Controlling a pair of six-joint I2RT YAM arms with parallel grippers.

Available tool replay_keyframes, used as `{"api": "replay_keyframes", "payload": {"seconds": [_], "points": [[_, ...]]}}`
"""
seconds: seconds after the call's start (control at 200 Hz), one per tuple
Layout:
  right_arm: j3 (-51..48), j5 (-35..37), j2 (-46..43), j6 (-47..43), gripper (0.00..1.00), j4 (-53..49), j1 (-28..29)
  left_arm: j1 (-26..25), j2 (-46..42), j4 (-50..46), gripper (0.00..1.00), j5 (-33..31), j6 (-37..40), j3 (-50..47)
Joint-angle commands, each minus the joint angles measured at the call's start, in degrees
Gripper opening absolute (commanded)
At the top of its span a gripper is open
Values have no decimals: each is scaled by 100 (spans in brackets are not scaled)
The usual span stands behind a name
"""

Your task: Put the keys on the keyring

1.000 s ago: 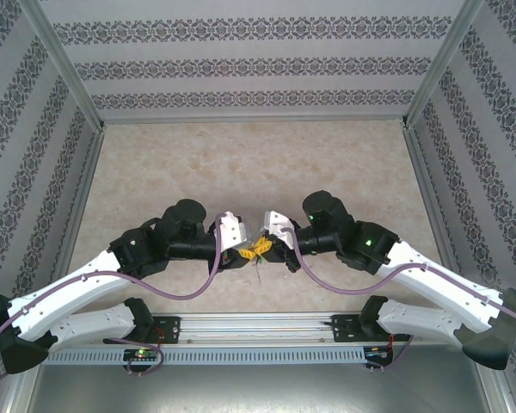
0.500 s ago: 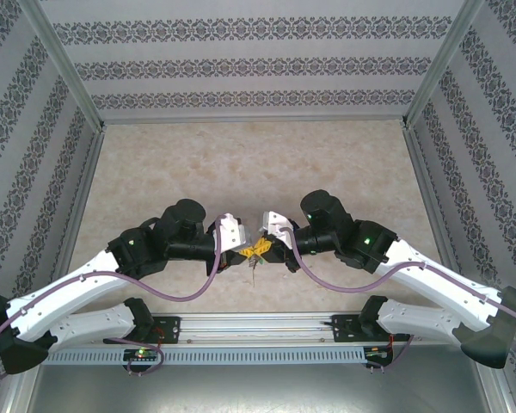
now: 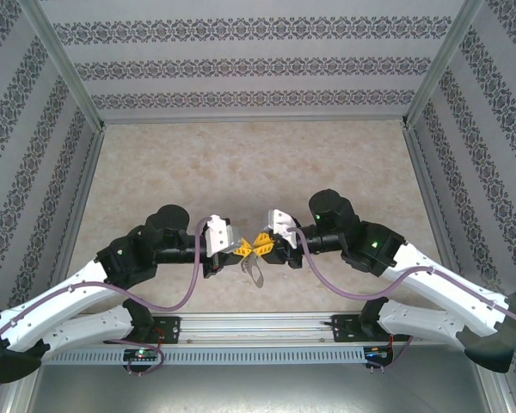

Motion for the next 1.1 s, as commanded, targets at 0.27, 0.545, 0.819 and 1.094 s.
{"api": "replay_keyframes", "payload": {"seconds": [0.27,0.545,0.819,1.094], "points": [[-198,40,-258,169,17,198,48,-59,-328,919,0,218,-264,-195],[-271,-57,-326,187,5,334,53,-59,-410,1344,0,382,-400,-411],[-221,-135,-149,215,0,240,55,-59,-527,1781,0,463,-536,-590],[-126,-106,-29,210,5,192,53,-59,-546,1940,0,324,-556,-673]]}}
